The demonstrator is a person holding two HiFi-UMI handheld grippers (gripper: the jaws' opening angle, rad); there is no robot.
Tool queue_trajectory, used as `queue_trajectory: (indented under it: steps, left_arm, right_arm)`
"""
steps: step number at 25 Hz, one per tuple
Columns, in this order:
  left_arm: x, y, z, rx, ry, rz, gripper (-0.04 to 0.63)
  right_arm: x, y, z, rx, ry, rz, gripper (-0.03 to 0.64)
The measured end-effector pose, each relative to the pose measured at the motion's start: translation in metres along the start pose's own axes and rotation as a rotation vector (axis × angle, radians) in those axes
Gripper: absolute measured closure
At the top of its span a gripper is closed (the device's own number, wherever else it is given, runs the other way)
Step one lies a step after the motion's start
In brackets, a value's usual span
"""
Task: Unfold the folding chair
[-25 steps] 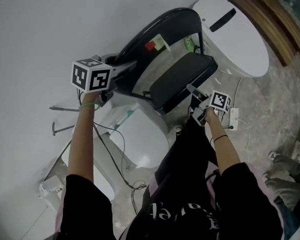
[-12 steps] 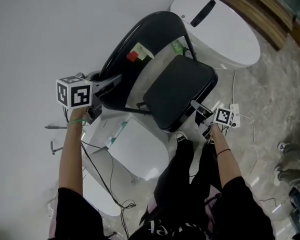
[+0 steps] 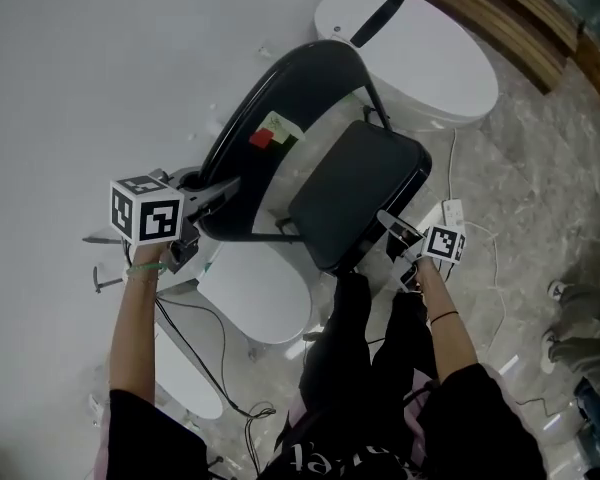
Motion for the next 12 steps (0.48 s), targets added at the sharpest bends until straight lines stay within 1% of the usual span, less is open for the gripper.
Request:
queue_trajectory:
  steps: [1, 4, 6, 9, 12]
  left_arm:
    - [0.016, -0.002, 0.007, -0.005, 0.003, -0.009, 0.522]
    - [0.084, -0.012, 0.030, -0.015, 0.024, -0.036, 0.522]
    - [0.119, -0.019, 0.042, -0.026, 0.044, -0.041, 0.522]
    - [0.147, -0.026, 0.056, -0.063, 0.045, -0.049, 0.523]
    - [0.162, -0.033, 0.067, -0.082, 0.053, -0.025, 0.521]
  right_arm:
    - [0.001, 0.016, 0.002, -0.016, 0.000, 0.003, 0.491]
    - [-0.002, 0.085, 0.005, -0.040, 0.005, -0.027, 0.491]
    - [-0.002, 0.125, 0.005, -0.052, -0.012, -0.021, 0.491]
    - [0.004, 0.161, 0.006, -0.078, -0.007, 0.007, 0.491]
    - [0.010, 0.180, 0.013, -0.076, -0.032, -0.003, 0.491]
Point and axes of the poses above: the fingertips, and each gripper's own axes: y backward along the fingers, x to its right, z out of its underside, the point moved 2 cm from there along y, backward along the fingers, and after that the axes turned 11 degrees about y, right-handed, at the moved point
